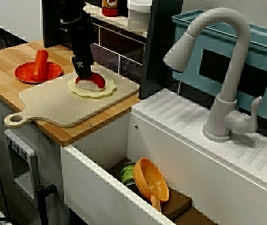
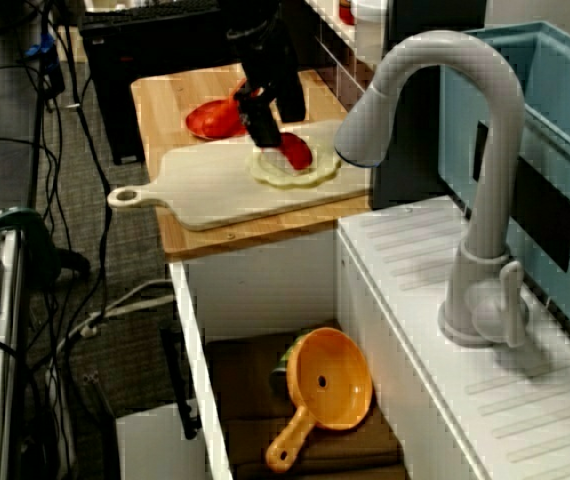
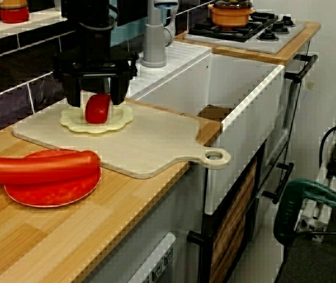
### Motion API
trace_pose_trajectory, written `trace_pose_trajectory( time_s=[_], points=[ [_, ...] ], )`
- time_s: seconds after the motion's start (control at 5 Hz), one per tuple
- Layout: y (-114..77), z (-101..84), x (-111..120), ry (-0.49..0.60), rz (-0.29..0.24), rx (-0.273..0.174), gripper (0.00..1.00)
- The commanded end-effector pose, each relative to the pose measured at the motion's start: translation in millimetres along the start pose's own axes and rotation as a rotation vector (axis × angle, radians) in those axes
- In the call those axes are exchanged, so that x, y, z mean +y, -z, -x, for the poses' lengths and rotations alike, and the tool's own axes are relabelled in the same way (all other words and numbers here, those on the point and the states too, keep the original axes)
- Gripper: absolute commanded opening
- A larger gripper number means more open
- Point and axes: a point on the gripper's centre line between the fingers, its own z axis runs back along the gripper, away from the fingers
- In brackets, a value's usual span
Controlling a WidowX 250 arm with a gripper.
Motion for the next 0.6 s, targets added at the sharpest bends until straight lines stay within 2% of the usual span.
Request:
trace_pose_trajectory(
  time_s=[0.0,0.2,0.4],
  points=[
    [-5.5,2.6,2.6,-0.008,-0.027,-0.007,1.0],
    [1.3,6.0,2.0,-0.104,-0.174,-0.114,1.0],
    [5.0,8.5,1.7,-0.148,-0.163,-0.092,1.0]
  ],
)
